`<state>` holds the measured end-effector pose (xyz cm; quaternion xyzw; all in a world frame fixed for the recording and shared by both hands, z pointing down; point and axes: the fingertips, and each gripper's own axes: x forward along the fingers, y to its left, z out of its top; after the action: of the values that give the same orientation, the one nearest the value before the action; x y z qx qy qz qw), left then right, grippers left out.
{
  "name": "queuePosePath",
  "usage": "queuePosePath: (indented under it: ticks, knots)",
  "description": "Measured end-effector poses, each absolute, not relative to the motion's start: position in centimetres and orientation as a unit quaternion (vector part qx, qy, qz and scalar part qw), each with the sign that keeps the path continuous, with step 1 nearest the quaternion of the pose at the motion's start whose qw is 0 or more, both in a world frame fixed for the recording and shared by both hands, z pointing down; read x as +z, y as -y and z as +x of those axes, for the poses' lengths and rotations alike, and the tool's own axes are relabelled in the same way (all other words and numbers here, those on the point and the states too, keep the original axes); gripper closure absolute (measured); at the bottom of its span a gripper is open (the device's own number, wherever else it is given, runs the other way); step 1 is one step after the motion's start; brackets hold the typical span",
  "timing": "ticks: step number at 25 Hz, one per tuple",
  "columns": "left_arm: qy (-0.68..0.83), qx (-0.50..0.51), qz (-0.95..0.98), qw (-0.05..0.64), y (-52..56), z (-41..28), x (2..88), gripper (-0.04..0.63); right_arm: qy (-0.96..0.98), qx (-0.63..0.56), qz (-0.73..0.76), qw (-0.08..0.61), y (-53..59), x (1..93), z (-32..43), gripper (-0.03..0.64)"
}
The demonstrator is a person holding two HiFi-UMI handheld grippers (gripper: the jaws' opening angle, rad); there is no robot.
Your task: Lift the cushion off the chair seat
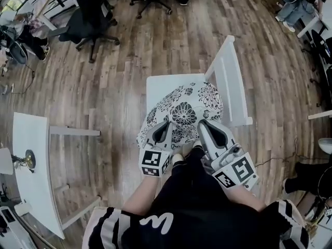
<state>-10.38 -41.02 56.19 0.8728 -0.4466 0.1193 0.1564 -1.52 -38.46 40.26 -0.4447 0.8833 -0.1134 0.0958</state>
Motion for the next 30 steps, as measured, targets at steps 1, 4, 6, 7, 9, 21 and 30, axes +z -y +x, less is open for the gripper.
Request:
queuePosePath:
  ticks: [1,4,6,7,9,21,30]
  knots:
    - [0.447,0.106,0.874,0.158,40.7,-10.5,55.1,0.583,-0.883,-0.107,-0.444,0.102,38.3,39.4,-1.6,0.595]
    - [0.447,0.068,0.878,0.153,39.9,-10.8,51.8,0.583,-0.884,-0.089,-0.444,0.119,38.0,37.1,-1.7,0.595]
    - [0.446,0.048,0.883,0.14,39.8,-10.9,49.5,0.583,-0.886,-0.073,-0.441,0.128,38.0,35.8,-1.9,0.595]
    - [0.444,0.04,0.885,0.131,39.9,-10.9,48.6,0.583,-0.887,-0.063,-0.438,0.132,38.2,35.2,-2.0,0.595]
    - [0.44,0.032,0.889,0.12,39.7,-10.8,47.3,0.583,-0.889,-0.048,-0.434,0.14,38.0,34.1,-2.1,0.595]
    - [0.427,0.004,0.9,0.091,37.8,-10.8,43.1,0.583,-0.886,-0.002,-0.436,0.159,35.9,31.1,-1.9,0.595]
    - [0.42,-0.024,0.903,0.093,36.4,-10.2,41.6,0.583,-0.891,0.004,-0.432,0.139,34.4,31.2,-2.6,0.595]
